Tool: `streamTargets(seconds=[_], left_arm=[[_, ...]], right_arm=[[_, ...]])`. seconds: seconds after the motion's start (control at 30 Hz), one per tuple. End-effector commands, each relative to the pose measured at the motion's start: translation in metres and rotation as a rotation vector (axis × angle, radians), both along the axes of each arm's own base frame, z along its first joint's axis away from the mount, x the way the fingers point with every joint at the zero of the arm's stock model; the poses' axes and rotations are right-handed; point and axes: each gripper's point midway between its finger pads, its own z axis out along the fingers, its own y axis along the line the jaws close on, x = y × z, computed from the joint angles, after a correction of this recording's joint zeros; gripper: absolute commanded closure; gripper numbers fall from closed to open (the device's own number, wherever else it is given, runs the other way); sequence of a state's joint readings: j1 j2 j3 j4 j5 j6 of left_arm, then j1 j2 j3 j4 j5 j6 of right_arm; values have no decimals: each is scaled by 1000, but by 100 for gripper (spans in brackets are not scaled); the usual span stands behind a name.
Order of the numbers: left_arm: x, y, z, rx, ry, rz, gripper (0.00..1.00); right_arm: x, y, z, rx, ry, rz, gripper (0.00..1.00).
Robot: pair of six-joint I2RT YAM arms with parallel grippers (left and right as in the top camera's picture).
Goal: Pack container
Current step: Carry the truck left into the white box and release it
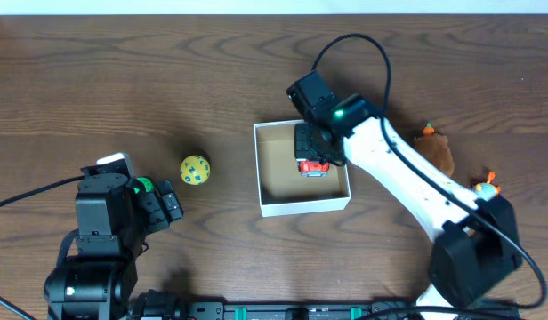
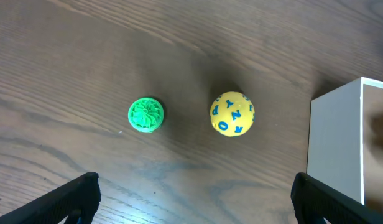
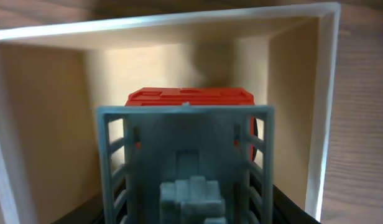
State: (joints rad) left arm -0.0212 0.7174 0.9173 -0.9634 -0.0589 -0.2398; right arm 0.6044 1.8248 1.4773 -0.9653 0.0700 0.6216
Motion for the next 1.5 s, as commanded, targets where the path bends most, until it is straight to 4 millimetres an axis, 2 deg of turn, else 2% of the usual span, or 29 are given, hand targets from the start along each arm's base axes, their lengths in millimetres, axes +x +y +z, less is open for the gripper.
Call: streamTargets(seconds=[0.0,0.13,0.4,0.43,0.5,0.63,0.7,0.77,0.83,0.97,1.17,1.27,1.33,1.4,1.47], left_arm=[[1,1,8,-6,-17,12,2],[0,1,7,-6,-11,12,2],[-1,1,6,-5,-5,12,2],[-1,1,6,-5,-5,12,2],[-1,1,6,-6,-5,12,2],[-1,1,6,-5,-5,12,2],[-1,1,6,-5,-5,13,2],[-1,1,6,-5,-5,12,2],[-1,1,6,-6,-6,12,2],[-1,1,6,-5,-5,12,2],[-1,1,6,-5,-5,12,2],[-1,1,6,-6,-6,12,2],[-1,1,6,-5,-5,12,2],[-1,1,6,-5,-5,12,2],[-1,1,6,-5,-5,12,2]], right_arm=[[16,-16,-15,-86,-34,-68,99],[26,-19,-33,-128,-38,-56,99],[29,-26,-60,-172,7,-54,98],[28,-27,-62,-175,12,-55,95],[29,-28,-62,-179,14,-46,84],[29,-28,-62,-179,14,-42,54],[28,-28,-62,-179,14,-41,53],[28,-28,-62,-179,14,-42,48],[29,-28,-62,-179,14,-42,38],[29,-28,-62,-179,14,-42,31],[27,-28,-62,-183,19,-34,30],[27,-26,-58,-181,14,-26,30],[29,-24,-47,-178,1,-7,29],[33,-20,-26,-162,-34,11,29],[40,-17,4,-137,-93,33,28]])
